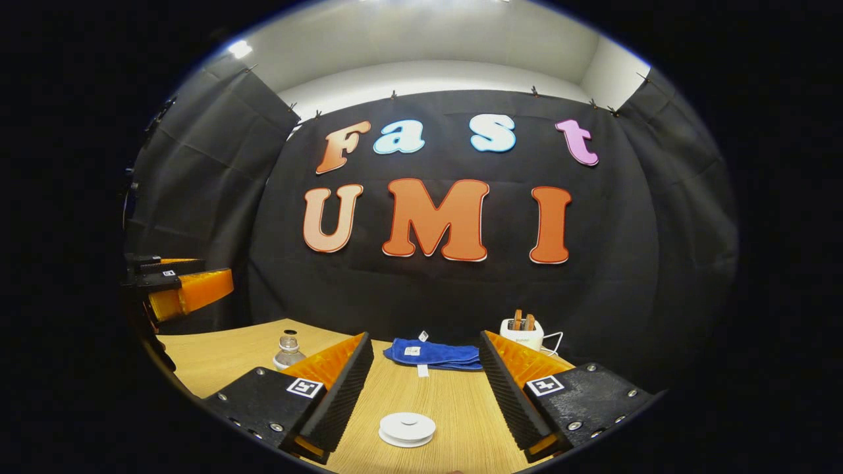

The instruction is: Open the teacup lid with one hand, grasp the water bottle and pour water into the teacup with the other hand; after pouring, place the water bottle on the coaster and then close the teacup lid.

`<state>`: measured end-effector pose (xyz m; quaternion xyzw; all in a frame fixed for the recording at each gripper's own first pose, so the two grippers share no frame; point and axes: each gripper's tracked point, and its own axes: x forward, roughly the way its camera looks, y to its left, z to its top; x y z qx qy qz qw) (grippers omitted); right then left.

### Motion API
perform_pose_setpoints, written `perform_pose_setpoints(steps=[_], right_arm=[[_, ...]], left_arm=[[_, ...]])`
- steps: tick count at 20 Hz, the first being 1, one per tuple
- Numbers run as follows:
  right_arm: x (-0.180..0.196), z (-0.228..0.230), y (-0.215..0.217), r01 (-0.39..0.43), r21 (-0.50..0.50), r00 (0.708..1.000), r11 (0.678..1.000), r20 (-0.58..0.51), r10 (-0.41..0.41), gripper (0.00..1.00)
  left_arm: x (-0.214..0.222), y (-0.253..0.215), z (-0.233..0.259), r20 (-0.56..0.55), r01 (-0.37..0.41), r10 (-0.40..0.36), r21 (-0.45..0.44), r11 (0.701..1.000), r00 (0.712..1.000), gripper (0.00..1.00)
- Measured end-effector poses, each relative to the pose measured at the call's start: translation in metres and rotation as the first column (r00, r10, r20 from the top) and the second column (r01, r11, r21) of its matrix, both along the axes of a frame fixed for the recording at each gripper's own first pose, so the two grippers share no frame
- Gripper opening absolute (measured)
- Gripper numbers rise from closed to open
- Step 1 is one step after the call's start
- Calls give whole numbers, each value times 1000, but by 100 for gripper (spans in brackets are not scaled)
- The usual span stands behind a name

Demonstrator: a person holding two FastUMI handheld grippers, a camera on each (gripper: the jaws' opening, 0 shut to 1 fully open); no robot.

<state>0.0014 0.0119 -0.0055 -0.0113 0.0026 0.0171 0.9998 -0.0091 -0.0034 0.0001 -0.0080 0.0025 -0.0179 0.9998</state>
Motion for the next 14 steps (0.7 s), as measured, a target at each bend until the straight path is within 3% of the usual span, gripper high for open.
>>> perform_pose_setpoints(steps=[10, 12, 14], right_arm=[[28, -107, 15, -57, 3, 974, 998, -220, 56, 96], [37, -141, 22, -77, -30, 957, 997, -282, 66, 93], [42, -159, 24, -83, -48, 945, 995, -321, 64, 84]], left_arm=[[1, -16, -48, -57, 57, -56, 18, 998, 997, 98], [1, -18, -57, -67, 59, -56, 37, 998, 996, 98], [2, -16, -66, -89, 51, -48, 39, 998, 995, 97]])
